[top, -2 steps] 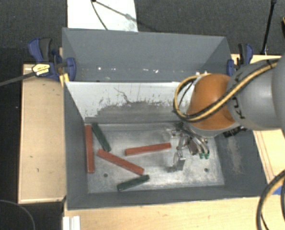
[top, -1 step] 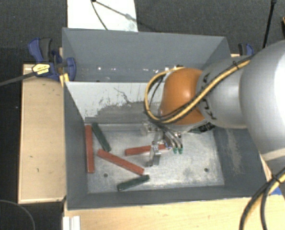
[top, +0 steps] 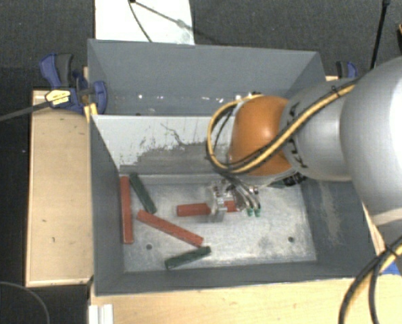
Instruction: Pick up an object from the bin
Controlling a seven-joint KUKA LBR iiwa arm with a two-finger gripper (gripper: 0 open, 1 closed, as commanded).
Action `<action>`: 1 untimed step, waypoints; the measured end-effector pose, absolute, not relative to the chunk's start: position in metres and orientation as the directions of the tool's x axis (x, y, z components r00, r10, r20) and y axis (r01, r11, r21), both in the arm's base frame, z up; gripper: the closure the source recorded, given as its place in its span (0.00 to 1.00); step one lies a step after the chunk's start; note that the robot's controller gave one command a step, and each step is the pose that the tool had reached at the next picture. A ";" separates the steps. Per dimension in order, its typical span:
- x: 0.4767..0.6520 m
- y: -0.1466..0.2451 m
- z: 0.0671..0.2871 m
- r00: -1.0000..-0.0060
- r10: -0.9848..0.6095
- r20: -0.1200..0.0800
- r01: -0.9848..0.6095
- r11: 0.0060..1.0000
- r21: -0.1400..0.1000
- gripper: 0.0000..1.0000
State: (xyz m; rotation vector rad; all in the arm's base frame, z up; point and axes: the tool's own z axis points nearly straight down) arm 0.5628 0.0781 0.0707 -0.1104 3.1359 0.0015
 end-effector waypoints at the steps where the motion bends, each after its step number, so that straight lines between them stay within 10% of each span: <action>1: 0.567 0.075 0.208 -0.998 -0.060 -0.011 -0.060 0.998 0.001 1.00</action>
Offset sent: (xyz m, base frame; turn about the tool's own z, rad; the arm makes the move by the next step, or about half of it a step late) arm 0.0013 -0.0035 0.1315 0.0170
